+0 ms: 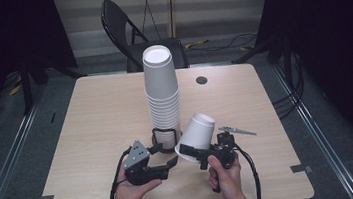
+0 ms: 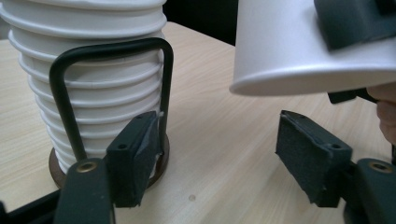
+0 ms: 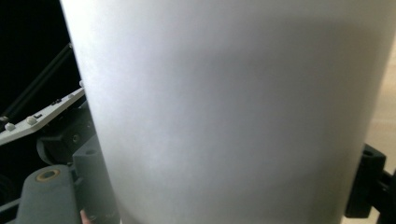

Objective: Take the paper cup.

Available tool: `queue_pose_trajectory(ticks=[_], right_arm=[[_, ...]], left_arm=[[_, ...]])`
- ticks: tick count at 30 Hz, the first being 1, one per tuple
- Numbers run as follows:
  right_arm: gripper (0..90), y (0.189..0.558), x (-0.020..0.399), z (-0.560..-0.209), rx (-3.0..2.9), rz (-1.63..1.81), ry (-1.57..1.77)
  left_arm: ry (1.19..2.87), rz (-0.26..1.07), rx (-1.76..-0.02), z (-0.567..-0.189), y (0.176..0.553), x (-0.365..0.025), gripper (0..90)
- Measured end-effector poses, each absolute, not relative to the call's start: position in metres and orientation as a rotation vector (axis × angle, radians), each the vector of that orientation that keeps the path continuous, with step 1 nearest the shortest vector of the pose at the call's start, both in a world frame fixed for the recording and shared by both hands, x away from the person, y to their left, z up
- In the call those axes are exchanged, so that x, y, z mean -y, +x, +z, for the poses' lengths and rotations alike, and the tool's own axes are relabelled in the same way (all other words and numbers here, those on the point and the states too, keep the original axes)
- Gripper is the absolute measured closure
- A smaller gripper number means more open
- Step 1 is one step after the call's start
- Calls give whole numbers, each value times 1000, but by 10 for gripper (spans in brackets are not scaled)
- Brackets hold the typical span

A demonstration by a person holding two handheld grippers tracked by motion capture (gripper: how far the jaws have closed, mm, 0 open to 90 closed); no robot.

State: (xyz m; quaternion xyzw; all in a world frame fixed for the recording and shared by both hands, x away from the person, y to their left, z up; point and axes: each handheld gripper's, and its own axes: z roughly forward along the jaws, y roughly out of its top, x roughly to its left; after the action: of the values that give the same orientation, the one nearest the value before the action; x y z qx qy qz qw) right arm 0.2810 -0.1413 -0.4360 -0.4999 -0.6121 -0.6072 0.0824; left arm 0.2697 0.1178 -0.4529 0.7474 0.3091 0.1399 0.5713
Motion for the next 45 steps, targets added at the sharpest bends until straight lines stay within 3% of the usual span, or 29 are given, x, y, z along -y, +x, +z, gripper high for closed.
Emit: queue_pose_trajectory(ticks=[18,20,45], right_arm=[[150,278,136,-453,1512,-1747,-1541],[151,277,135,-454,1503,-1728,-1544],[142,273,111,-458,1544,-1624,-1525]], left_arm=[[1732,392,-683,-455,268,-109,417],[1731,392,-679,-454,269,-109,468],[1726,466,-647,-461,269,-98,680]])
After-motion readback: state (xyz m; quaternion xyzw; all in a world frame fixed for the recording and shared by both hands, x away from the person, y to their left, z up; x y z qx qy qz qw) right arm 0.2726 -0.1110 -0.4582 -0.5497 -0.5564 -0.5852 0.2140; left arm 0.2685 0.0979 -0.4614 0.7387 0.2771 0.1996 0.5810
